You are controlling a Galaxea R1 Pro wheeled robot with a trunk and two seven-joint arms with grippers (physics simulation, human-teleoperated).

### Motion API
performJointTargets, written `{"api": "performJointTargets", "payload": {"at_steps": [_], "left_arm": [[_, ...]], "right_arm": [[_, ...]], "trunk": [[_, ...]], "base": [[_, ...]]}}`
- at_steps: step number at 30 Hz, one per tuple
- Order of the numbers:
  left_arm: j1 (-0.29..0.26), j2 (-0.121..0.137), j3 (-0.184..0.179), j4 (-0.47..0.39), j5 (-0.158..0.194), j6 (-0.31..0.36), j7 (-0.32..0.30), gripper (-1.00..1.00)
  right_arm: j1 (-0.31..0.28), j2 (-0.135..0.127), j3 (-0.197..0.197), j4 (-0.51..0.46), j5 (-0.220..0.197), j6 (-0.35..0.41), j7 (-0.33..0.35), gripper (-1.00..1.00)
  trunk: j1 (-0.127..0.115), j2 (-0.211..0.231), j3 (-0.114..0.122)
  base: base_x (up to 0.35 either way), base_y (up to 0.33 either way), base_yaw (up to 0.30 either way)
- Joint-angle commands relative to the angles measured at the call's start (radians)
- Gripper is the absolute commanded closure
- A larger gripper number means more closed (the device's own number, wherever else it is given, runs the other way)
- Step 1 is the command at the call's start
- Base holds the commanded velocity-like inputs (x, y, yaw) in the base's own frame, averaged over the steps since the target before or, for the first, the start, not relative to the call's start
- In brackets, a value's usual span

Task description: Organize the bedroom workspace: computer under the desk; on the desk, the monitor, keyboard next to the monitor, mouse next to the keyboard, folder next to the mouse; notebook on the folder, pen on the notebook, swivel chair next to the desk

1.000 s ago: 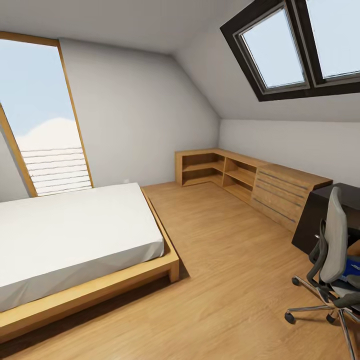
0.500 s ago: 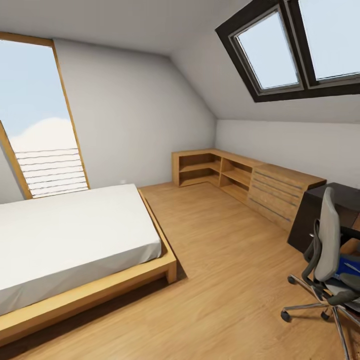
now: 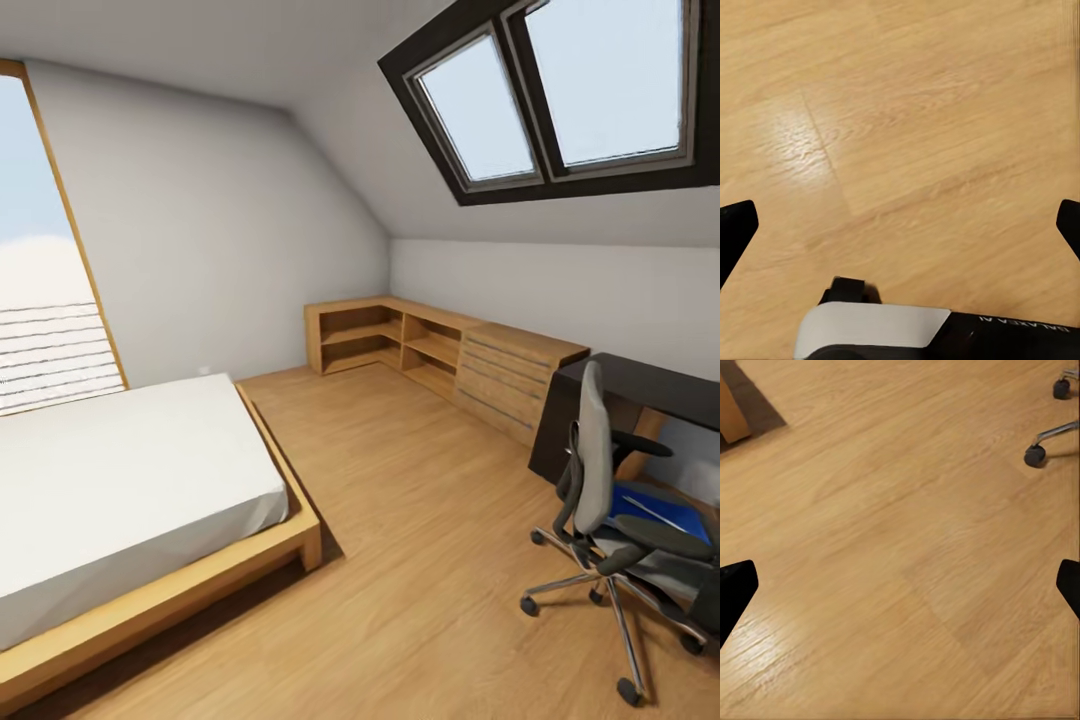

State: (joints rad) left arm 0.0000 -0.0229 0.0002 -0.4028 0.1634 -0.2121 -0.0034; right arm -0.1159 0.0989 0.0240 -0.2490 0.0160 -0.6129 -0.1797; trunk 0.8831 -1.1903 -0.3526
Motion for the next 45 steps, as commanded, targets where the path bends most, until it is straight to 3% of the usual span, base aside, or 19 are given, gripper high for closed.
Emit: {"api": "performJointTargets", "payload": {"at_steps": [1, 8, 45], "left_arm": [[0.000, -0.001, 0.000, 0.011, 0.007, -0.021, 0.000, -1.00], [0.000, -0.002, 0.000, 0.031, 0.007, -0.055, 0.003, -1.00], [0.000, -0.003, 0.001, 0.033, 0.007, -0.062, 0.005, -1.00]], "right_arm": [[-0.001, -0.001, 0.002, 0.000, 0.001, -0.002, -0.006, -1.00], [-0.001, 0.010, 0.002, 0.005, 0.003, -0.002, -0.006, -1.00], [-0.001, 0.016, 0.004, 0.007, 0.001, -0.002, -0.006, -1.00]], "trunk": [[0.000, -0.001, -0.001], [0.000, -0.001, -0.001], [0.000, -0.001, -0.001]], "base": [[0.000, 0.000, -0.270], [0.000, 0.000, -0.270], [0.018, 0.015, -0.270]]}}
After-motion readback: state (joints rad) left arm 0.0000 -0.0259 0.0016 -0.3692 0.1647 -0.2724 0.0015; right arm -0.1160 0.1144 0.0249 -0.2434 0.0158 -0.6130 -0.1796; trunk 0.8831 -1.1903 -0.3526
